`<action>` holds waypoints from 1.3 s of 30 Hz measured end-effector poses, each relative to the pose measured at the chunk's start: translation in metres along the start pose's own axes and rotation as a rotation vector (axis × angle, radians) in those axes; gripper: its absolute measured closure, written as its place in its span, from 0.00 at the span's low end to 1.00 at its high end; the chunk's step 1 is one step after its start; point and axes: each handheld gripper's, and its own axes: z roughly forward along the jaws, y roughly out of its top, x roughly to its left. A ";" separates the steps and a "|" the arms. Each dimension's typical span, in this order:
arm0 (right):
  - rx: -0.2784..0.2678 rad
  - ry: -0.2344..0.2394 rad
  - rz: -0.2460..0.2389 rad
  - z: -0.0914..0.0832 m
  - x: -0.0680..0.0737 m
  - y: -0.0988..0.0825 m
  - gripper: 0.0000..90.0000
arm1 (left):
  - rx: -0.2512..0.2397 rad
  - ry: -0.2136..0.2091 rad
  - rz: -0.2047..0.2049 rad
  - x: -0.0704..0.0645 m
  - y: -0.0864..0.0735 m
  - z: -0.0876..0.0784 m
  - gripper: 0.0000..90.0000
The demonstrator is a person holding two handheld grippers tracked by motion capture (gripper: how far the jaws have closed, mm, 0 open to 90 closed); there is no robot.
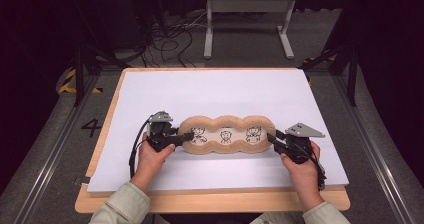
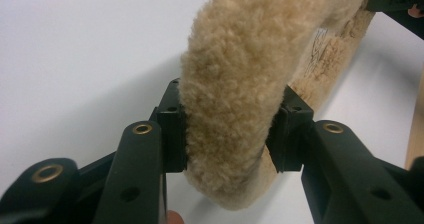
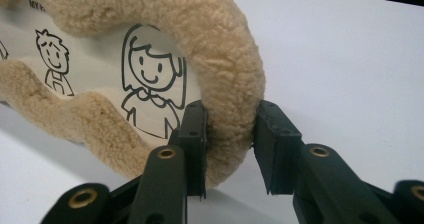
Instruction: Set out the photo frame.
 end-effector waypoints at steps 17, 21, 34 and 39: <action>0.009 0.061 0.008 -0.007 -0.002 -0.004 0.70 | 0.013 0.086 0.051 -0.011 -0.005 0.000 0.49; 0.005 0.097 0.014 -0.008 -0.003 -0.002 0.59 | 0.001 0.122 0.058 -0.013 -0.009 -0.007 0.41; -0.027 0.175 -0.069 -0.020 -0.022 0.016 0.43 | -0.056 0.215 0.090 -0.035 -0.020 -0.045 0.29; -0.027 0.243 -0.095 -0.027 -0.035 0.017 0.36 | -0.060 0.247 0.113 -0.035 -0.029 -0.056 0.26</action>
